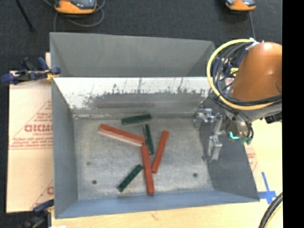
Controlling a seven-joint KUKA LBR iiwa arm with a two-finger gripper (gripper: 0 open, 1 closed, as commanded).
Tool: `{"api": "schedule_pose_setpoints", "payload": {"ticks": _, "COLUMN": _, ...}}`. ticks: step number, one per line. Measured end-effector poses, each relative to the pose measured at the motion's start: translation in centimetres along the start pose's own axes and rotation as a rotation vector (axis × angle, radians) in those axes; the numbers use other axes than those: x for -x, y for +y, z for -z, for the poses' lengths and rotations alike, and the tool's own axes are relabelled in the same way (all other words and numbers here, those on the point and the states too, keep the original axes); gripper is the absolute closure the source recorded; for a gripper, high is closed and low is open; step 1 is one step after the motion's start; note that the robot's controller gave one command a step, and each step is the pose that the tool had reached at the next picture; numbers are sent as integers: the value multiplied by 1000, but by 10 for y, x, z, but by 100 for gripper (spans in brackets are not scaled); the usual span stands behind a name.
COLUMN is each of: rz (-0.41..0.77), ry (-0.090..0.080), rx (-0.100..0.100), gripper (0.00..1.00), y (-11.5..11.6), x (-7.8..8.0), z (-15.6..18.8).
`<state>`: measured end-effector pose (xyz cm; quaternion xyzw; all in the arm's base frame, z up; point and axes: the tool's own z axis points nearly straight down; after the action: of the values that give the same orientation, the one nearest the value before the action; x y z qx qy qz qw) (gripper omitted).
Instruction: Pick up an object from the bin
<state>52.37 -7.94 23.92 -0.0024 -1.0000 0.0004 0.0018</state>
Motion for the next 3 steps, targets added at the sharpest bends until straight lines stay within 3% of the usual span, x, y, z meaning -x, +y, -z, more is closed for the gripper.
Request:
{"api": "schedule_pose_setpoints", "payload": {"ticks": 1, "rz": 460, "ry": -9, "rx": -1, "gripper": 0, "y": 52, "x": 25, "z": -169}}
{"api": "schedule_pose_setpoints", "payload": {"ticks": 2, "rz": 675, "ry": -3, "rx": -3, "gripper": 0, "y": 9, "x": -46, "z": -139}}
{"api": "schedule_pose_setpoints", "payload": {"ticks": 3, "rz": 1172, "ry": -10, "rx": -3, "gripper": 0, "y": 45, "x": 12, "z": -130}}
